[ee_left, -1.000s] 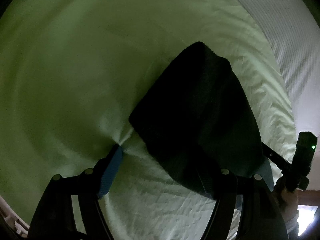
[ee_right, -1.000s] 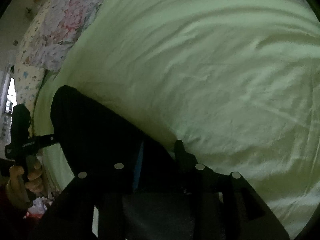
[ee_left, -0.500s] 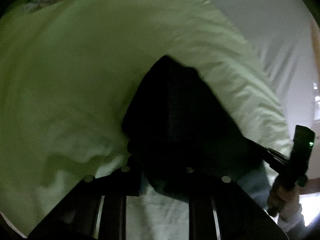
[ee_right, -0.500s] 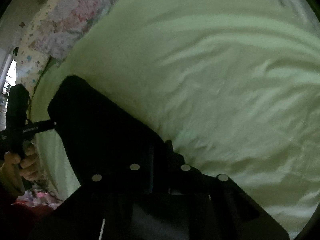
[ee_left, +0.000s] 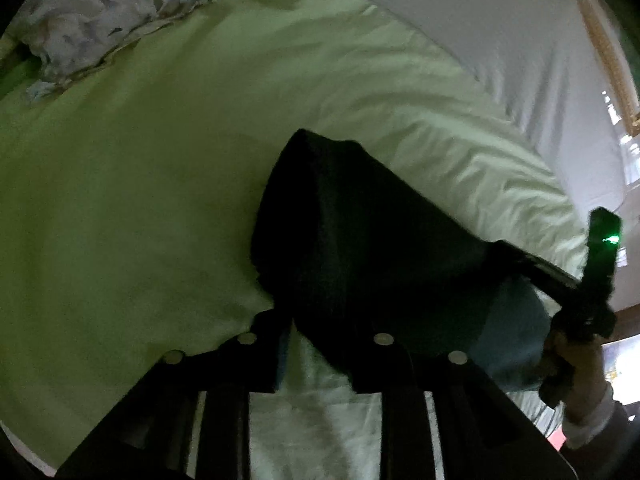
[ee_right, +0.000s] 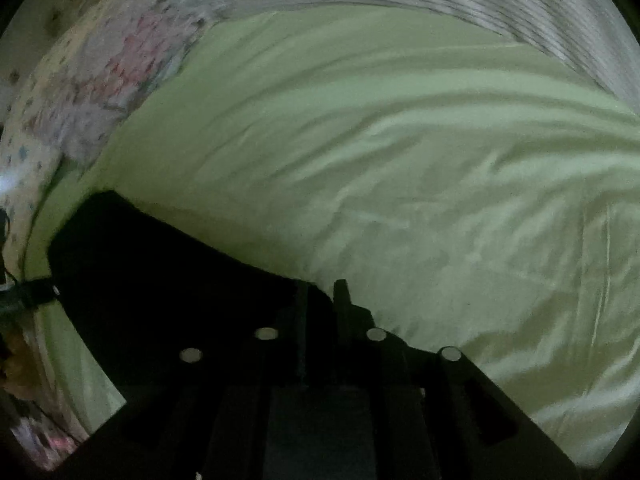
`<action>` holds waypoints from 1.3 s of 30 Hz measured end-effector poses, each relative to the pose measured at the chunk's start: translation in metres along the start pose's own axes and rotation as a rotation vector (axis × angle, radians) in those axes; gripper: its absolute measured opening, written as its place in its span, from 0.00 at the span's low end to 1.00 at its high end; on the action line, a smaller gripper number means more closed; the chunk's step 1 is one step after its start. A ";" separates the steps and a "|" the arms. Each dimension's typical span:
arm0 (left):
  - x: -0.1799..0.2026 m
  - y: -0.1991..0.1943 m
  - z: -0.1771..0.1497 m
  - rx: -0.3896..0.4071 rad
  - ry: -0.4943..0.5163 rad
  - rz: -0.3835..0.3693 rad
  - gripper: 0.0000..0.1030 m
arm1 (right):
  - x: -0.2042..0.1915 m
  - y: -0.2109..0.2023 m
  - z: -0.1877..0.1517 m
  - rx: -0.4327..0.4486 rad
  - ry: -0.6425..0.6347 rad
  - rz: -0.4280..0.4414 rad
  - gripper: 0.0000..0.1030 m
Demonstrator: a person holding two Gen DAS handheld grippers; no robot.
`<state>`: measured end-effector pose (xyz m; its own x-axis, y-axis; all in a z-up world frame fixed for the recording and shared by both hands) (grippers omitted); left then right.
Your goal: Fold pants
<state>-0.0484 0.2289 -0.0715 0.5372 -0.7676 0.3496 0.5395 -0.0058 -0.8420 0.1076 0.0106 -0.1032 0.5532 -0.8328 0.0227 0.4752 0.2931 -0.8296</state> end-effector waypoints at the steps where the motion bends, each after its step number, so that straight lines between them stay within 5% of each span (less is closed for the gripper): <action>1: 0.000 -0.005 0.000 -0.002 0.005 0.000 0.28 | 0.003 -0.008 0.000 0.013 0.021 -0.001 0.21; 5: 0.012 -0.032 0.005 0.055 0.084 0.010 0.39 | 0.022 -0.054 -0.006 0.098 0.086 -0.018 0.37; 7: 0.027 -0.045 0.007 0.083 0.138 -0.009 0.47 | 0.040 -0.084 -0.017 0.149 0.150 -0.032 0.39; 12: 0.105 -0.048 -0.002 0.082 0.351 -0.131 0.47 | 0.092 -0.145 -0.061 0.223 0.317 -0.120 0.40; 23: 0.289 0.000 -0.111 -0.141 0.843 -0.394 0.47 | 0.194 -0.254 -0.204 0.324 0.717 -0.349 0.40; 30: 0.367 0.020 -0.183 -0.229 1.103 -0.464 0.47 | 0.229 -0.269 -0.248 0.365 0.883 -0.366 0.40; 39: 0.406 0.055 -0.225 -0.287 1.289 -0.440 0.47 | 0.262 -0.258 -0.264 0.387 0.992 -0.347 0.40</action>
Point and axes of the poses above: each gripper's, at about its wrist camera, not at the fingertips, and y roughly the way its jaws point, x to its right, z to its top, the point moved 5 cm from there along y, roughly the way its jaws point, and after that the axes turned 7 degrees about x, right-handed, at the moved point
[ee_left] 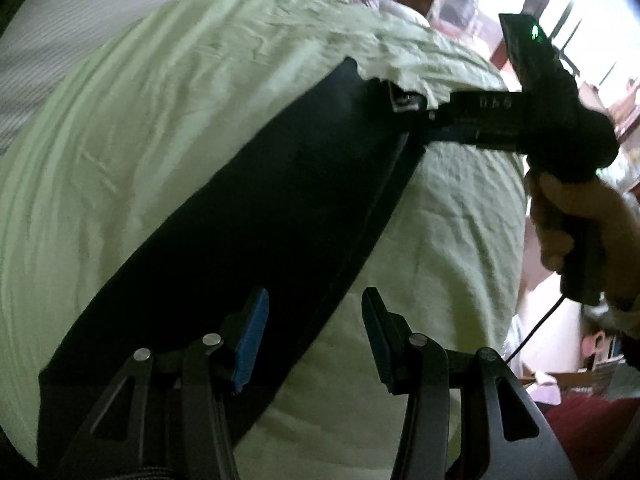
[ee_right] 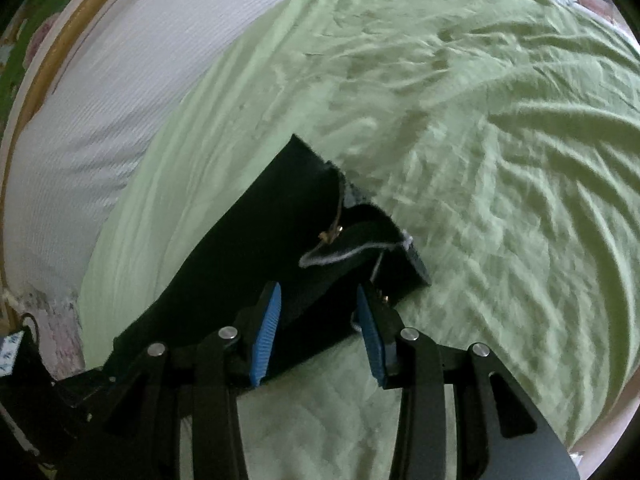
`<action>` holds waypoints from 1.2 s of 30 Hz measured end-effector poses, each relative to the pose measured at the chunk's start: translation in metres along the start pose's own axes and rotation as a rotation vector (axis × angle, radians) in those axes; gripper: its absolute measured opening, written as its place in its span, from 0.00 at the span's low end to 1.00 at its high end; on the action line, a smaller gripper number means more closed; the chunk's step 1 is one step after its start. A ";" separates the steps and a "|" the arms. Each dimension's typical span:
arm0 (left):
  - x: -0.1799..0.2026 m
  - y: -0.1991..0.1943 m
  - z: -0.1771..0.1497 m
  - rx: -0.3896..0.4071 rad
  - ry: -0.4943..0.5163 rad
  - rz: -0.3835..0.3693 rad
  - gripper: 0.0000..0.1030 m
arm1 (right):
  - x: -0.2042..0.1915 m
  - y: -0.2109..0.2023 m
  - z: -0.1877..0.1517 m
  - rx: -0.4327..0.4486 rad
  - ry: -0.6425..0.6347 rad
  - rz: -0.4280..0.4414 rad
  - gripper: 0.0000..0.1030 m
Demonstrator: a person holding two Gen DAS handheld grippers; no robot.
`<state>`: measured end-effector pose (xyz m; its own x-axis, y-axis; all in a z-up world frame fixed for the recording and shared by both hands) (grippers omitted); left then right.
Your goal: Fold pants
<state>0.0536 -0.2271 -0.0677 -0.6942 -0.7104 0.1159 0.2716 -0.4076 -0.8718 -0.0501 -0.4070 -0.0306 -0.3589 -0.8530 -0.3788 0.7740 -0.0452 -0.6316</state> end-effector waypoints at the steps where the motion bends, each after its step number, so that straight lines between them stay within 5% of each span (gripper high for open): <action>1: 0.000 0.004 0.000 -0.010 0.009 -0.005 0.47 | 0.002 0.001 0.001 0.003 0.008 0.004 0.40; 3: 0.000 0.014 0.001 -0.029 0.027 0.000 0.45 | 0.004 0.004 0.004 0.010 0.025 0.017 0.40; 6: -0.001 0.030 0.001 -0.070 0.034 -0.001 0.24 | 0.005 0.007 0.007 0.020 0.027 0.026 0.35; 8: -0.003 0.031 0.002 -0.066 0.042 -0.002 0.16 | 0.004 0.009 0.010 0.025 0.023 0.029 0.06; 13: 0.001 0.019 0.007 -0.043 0.052 -0.054 0.05 | -0.003 -0.015 0.011 0.062 0.001 0.052 0.06; 20: -0.001 0.021 -0.002 -0.082 0.028 -0.101 0.09 | 0.017 -0.010 -0.003 0.005 0.049 0.008 0.08; 22: -0.002 0.015 0.002 -0.084 0.004 -0.113 0.18 | 0.020 -0.012 -0.003 0.006 0.067 -0.002 0.12; 24: -0.006 0.005 0.010 -0.067 -0.028 -0.140 0.25 | 0.022 -0.021 -0.002 0.032 0.068 -0.003 0.19; 26: -0.011 0.000 0.021 -0.053 -0.065 -0.158 0.35 | 0.028 -0.029 -0.002 0.050 0.081 -0.014 0.47; 27: -0.013 -0.002 0.027 -0.041 -0.078 -0.160 0.37 | 0.031 -0.032 -0.002 0.061 0.094 -0.008 0.49; 36: -0.027 0.036 0.097 -0.054 -0.142 -0.191 0.45 | 0.035 -0.023 -0.018 0.041 0.166 0.093 0.49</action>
Point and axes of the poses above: each gripper's, at about its wrist camera, not at the fingertips, and y roughly the way its jaws point, x to its right, z to its top, the point moved 5 cm from there along y, roughly the way its jaws point, and after that the axes turned 7 degrees about x, right-handed, at the moved point
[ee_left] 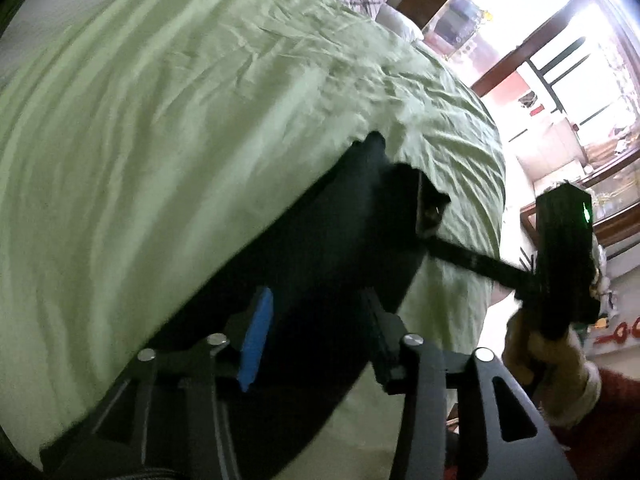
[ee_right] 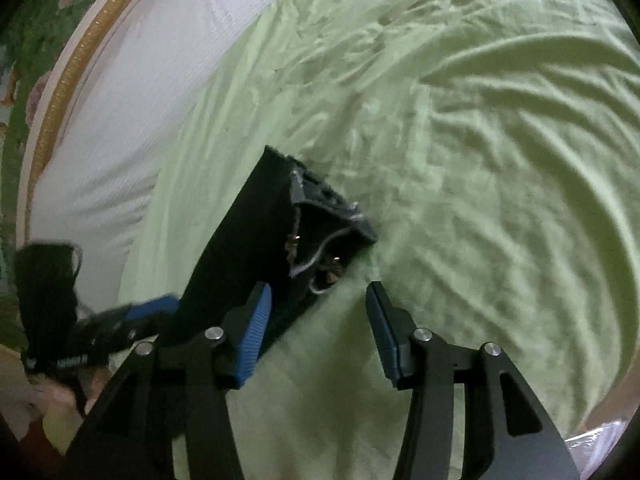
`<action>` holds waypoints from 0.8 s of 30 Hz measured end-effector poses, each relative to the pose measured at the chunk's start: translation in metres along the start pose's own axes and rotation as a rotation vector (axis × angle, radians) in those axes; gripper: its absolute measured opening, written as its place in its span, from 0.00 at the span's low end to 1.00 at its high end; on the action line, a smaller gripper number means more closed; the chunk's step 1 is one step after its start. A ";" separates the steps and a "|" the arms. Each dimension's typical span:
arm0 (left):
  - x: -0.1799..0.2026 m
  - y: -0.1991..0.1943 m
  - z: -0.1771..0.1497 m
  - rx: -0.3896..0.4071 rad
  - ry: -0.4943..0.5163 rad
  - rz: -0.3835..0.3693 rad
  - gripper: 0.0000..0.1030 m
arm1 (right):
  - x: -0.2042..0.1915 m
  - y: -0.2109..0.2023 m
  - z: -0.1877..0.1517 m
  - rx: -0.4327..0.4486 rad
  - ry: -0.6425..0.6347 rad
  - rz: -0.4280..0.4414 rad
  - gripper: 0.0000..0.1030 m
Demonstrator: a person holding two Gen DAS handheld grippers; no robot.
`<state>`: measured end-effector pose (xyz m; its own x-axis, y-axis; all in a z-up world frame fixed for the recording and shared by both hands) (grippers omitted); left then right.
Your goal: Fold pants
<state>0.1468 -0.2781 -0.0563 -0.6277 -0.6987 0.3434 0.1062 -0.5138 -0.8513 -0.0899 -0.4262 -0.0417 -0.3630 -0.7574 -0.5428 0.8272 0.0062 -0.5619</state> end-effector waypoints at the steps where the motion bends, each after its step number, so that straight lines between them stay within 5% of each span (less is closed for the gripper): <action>1: 0.003 0.007 0.005 -0.012 0.008 -0.004 0.45 | -0.002 0.004 -0.001 -0.005 -0.007 0.011 0.49; 9: 0.010 0.073 0.057 -0.106 0.044 -0.019 0.51 | 0.002 0.019 0.005 0.022 0.020 0.076 0.48; 12: 0.015 0.094 0.069 -0.145 0.051 -0.049 0.51 | 0.009 0.022 0.010 0.027 0.036 0.087 0.19; 14: 0.023 0.104 0.074 -0.161 0.077 -0.062 0.50 | 0.016 0.024 0.012 0.025 0.074 0.111 0.12; 15: 0.027 0.109 0.078 -0.163 0.094 -0.061 0.46 | 0.019 0.023 0.013 0.035 0.093 0.125 0.12; 18: 0.035 0.116 0.087 -0.170 0.107 -0.097 0.13 | 0.018 0.023 0.014 0.051 0.085 0.126 0.11; 24: 0.043 0.097 0.089 -0.121 0.131 -0.125 0.09 | 0.012 0.021 0.017 0.052 0.062 0.140 0.11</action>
Point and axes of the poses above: each gripper's, at about its wrist camera, not at the fingertips, and y roughly the way its jaws point, x to its right, z to its top, the point moved 5 cm from there along y, roughly the way its jaws point, and after that the axes turned 7 degrees about x, right-handed, at the moved point
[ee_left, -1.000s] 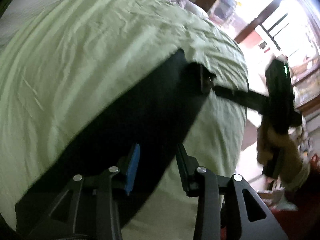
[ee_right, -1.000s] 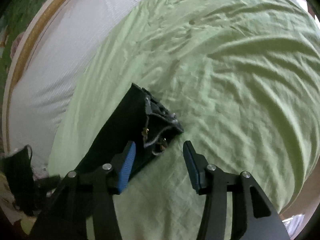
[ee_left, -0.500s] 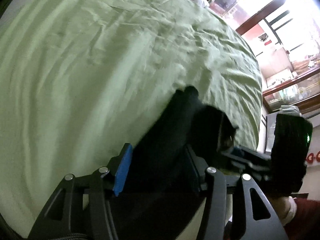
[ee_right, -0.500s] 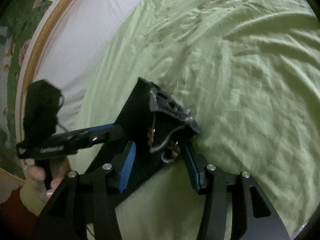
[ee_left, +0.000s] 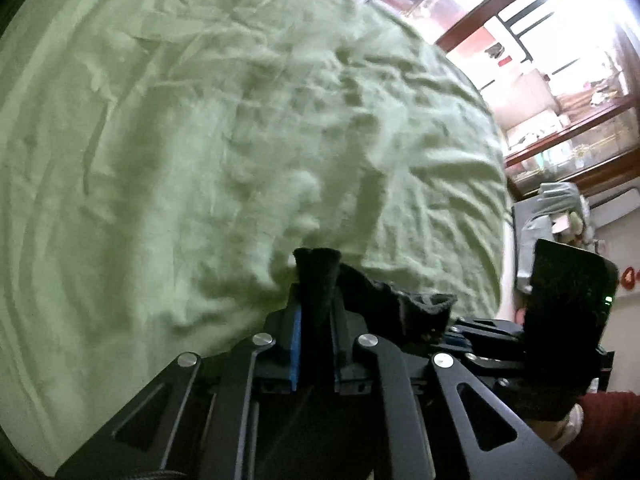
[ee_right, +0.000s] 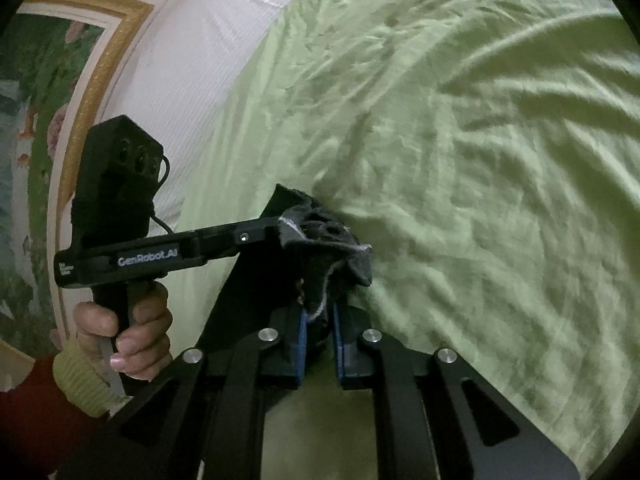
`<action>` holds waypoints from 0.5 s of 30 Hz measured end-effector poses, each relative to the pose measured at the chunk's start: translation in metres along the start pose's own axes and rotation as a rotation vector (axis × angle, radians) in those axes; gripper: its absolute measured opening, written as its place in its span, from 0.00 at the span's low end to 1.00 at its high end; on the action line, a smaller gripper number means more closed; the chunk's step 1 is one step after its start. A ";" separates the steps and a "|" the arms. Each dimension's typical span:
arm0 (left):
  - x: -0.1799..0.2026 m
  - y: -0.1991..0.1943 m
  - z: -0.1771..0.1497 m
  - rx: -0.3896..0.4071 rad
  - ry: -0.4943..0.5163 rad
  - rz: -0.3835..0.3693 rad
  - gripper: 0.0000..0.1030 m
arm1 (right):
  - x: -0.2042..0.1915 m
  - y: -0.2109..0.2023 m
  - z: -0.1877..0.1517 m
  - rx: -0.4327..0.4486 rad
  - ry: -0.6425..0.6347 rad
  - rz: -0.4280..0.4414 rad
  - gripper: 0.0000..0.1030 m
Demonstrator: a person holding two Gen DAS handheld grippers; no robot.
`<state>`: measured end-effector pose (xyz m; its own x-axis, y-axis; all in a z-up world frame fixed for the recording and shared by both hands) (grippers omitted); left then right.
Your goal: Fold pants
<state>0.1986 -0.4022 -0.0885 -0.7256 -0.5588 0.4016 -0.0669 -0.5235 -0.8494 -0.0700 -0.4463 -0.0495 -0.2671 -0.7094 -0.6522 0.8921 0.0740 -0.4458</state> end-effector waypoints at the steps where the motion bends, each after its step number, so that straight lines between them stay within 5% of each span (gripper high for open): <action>1: 0.000 -0.007 0.000 0.015 -0.009 -0.009 0.09 | -0.004 0.000 0.001 -0.001 -0.009 0.009 0.11; 15: 0.006 -0.133 -0.038 0.235 -0.069 -0.035 0.09 | -0.103 -0.017 -0.002 -0.041 -0.163 0.279 0.11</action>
<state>0.1777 -0.3114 0.0142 -0.6768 -0.5762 0.4582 0.0760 -0.6738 -0.7350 -0.0582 -0.3725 0.0240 0.0505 -0.7602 -0.6478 0.9062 0.3076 -0.2903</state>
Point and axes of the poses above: each gripper's, at about its wrist camera, not at the fingertips, and y roughly the way its jaws point, x to its right, z to its top, the point moved 5 cm from there along y, roughly the way its jaws point, and after that the axes turned 7 degrees about x, right-handed, at the moved point
